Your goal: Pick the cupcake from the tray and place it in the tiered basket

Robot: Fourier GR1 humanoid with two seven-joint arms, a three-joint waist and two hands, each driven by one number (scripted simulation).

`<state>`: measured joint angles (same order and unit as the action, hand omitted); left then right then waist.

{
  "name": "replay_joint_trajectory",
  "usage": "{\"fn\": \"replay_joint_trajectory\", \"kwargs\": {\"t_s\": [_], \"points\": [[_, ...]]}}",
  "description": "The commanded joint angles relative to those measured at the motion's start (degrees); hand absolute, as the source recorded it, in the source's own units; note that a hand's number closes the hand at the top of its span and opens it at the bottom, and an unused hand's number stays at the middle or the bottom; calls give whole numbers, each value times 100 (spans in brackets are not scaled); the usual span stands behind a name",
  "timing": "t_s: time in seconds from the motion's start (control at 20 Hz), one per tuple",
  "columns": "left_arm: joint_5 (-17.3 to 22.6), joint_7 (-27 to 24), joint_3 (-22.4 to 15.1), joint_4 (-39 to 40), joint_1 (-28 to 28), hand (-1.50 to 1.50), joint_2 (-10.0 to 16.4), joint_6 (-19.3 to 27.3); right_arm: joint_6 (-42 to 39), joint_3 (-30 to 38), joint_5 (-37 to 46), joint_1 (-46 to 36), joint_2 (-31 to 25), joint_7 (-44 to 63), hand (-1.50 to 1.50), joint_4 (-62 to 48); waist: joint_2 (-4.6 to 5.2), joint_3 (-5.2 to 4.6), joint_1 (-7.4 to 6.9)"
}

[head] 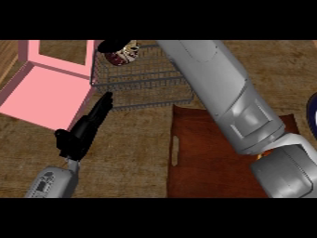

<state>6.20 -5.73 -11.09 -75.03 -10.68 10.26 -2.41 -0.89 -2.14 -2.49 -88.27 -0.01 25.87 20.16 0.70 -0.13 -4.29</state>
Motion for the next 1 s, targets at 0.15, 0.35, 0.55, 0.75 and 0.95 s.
{"fn": "replay_joint_trajectory", "kwargs": {"t_s": [0.15,0.35,0.55,0.75,0.95], "points": [[0,103,108,-152,29,0,32,9,1117,-135,-361,-43,1,-206,-150,90,-33,6,155],[-84,-63,175,-62,176,0,94,85,2158,-114,197,-45,-299,-403,-150,-32,-23,5,269],[10,148,233,-158,99,0,94,57,2848,38,316,73,-917,-665,-150,62,-33,11,333],[12,-92,304,-22,308,0,46,82,2603,472,-41,650,-1583,-1228,-150,605,-74,19,479],[53,-177,367,-163,487,0,134,-9,1901,882,-448,1231,-2242,-1500,-150,1009,-102,19,517]]}}
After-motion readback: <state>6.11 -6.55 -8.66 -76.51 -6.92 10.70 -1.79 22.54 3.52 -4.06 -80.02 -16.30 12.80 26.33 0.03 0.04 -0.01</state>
